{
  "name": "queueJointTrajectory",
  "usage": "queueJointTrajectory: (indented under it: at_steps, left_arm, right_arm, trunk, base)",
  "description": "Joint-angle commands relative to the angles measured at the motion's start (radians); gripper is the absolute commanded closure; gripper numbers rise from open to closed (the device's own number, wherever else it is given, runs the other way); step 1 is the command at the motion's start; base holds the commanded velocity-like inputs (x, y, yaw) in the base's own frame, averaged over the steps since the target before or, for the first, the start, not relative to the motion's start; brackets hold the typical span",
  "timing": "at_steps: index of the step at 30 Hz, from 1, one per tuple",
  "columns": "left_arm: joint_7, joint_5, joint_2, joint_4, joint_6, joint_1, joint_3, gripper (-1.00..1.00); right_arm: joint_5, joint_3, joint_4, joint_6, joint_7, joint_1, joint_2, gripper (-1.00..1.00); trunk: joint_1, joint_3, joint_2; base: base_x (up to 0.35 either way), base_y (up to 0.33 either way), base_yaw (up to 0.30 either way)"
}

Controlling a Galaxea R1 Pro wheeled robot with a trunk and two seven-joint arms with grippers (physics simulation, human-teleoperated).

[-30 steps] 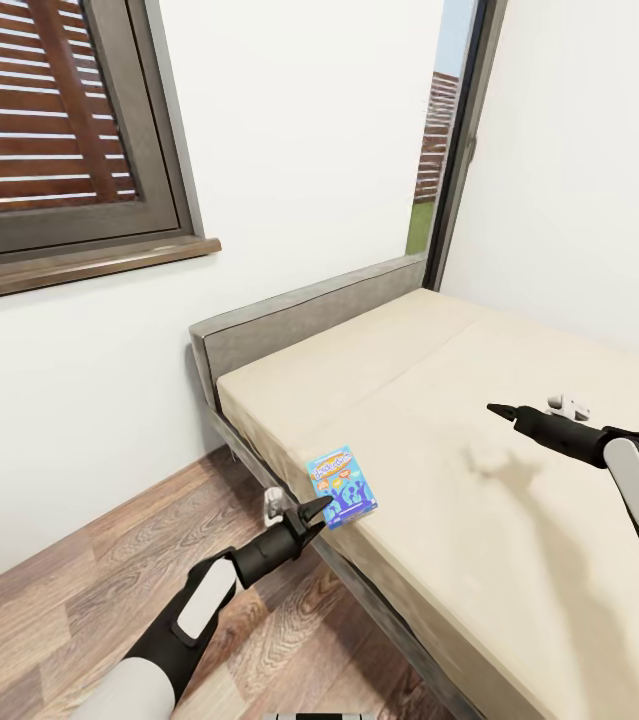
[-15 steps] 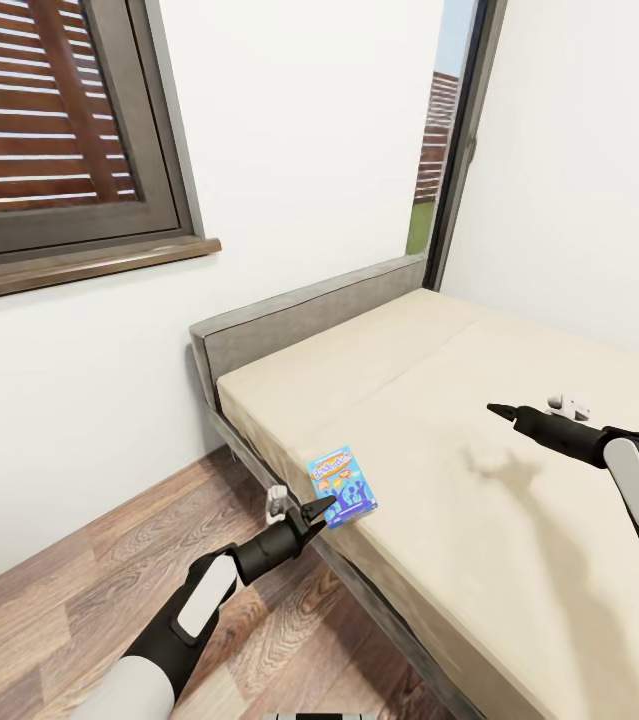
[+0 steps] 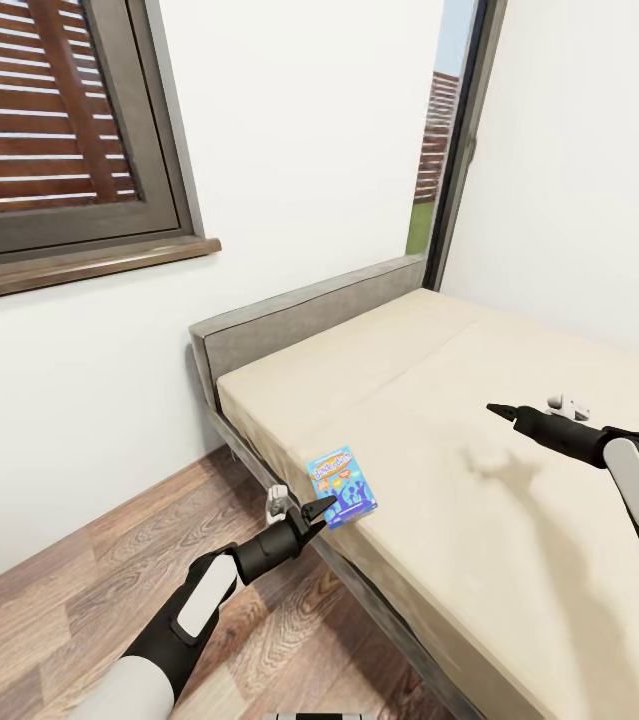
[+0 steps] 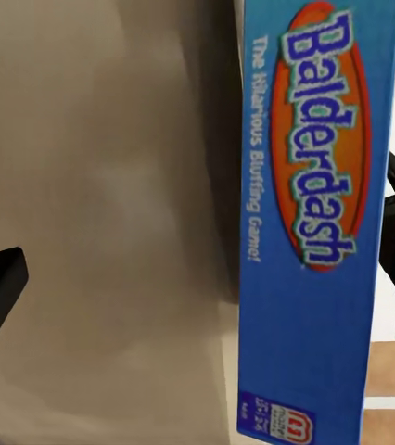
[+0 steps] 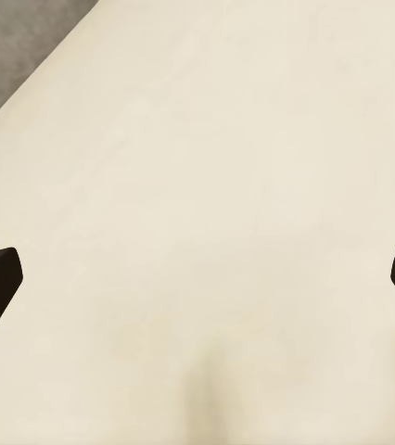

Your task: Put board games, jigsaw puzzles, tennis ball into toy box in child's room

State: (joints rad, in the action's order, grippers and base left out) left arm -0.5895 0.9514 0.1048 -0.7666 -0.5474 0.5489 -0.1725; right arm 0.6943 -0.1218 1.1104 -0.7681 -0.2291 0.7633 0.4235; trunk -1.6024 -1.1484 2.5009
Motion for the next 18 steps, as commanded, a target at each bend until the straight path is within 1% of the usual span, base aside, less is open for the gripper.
queueJointTrajectory:
  at_steps: [1,9,18]
  left_arm:
    - [-0.002,0.027,0.007,-0.001,-0.002,0.002,0.001,-1.0]
    - [-0.001,0.027,0.007,-0.003,-0.002,0.002,0.001,-1.0]
    - [0.0,0.027,0.007,-0.039,-0.002,-0.006,0.0,-1.0]
  right_arm:
    - [-0.004,-0.002,0.0,-0.005,-0.006,0.001,0.0,-1.0]
    - [-0.004,-0.001,0.0,-0.005,-0.006,0.001,0.0,-1.0]
    - [-0.005,-0.001,0.0,-0.005,-0.005,0.001,-0.006,-1.0]
  trunk:
    - [0.0,-0.001,0.0]
    - [0.0,-0.001,0.0]
    - [0.0,-0.001,0.0]
  base:
    - [0.0,0.0,0.0]
    - [0.0,0.0,0.0]
    - [0.0,0.0,0.0]
